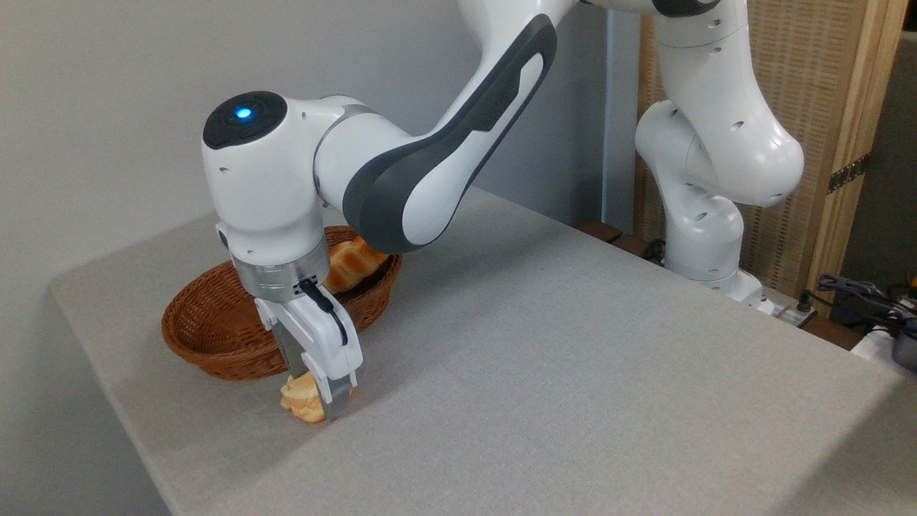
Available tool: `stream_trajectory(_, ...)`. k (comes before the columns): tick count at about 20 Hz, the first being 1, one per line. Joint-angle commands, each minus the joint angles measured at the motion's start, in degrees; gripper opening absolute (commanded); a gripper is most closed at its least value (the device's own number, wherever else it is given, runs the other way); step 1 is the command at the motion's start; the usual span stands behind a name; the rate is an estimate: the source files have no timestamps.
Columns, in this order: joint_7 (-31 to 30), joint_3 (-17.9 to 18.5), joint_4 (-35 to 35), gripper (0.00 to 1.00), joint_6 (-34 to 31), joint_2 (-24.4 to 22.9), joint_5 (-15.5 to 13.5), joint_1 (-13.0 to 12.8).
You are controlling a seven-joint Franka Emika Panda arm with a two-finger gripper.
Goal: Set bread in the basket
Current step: 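Close the gripper on the bread roll, then lift the held bread roll and move it over the wicker basket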
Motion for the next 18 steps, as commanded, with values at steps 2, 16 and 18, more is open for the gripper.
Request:
stream_trajectory(2, 0.2, -0.1, 0.0, 0.5, 1.1, 0.4, -0.6, 0.2)
stream_trajectory(16, 0.1, 0.9, 0.7, 0.46, 1.1, -3.1, -0.8, 0.8)
stream_trajectory(18, 0.0, 0.9, 0.8, 0.46, 1.0, -4.1, -0.9, 0.8)
